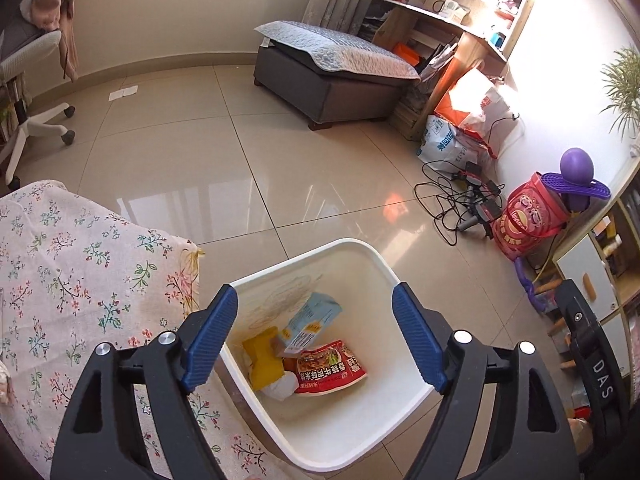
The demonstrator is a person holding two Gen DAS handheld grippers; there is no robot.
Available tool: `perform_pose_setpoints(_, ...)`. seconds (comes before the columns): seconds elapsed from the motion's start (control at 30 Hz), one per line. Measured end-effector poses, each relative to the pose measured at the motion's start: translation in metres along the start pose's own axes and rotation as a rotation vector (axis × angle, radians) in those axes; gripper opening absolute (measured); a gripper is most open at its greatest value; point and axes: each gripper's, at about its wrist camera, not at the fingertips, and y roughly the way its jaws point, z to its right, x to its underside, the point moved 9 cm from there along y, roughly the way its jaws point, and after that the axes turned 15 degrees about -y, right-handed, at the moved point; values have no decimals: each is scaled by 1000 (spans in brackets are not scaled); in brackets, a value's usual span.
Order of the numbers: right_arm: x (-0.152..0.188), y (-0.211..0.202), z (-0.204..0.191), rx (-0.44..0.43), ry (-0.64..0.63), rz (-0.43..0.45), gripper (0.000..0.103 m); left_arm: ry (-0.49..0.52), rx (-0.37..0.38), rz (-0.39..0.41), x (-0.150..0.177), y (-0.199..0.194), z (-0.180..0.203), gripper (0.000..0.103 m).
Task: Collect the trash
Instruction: 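Move both open tools back over the table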
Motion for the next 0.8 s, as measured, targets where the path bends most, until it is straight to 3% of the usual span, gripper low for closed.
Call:
perform_pose_setpoints(0.2, -1, -9, -20, -1, -71, 16, 96, 13, -98, 113, -12, -29, -26, 92)
perform_pose_setpoints(0.47, -1, -30, -69, -81, -154, 45, 96, -4, -236, 251, -23, -73, -77, 95)
perform_pose_setpoints(0.8, 4, -66, -148, -226, -270, 77, 96, -106, -347, 311, -25, -119, -157, 95)
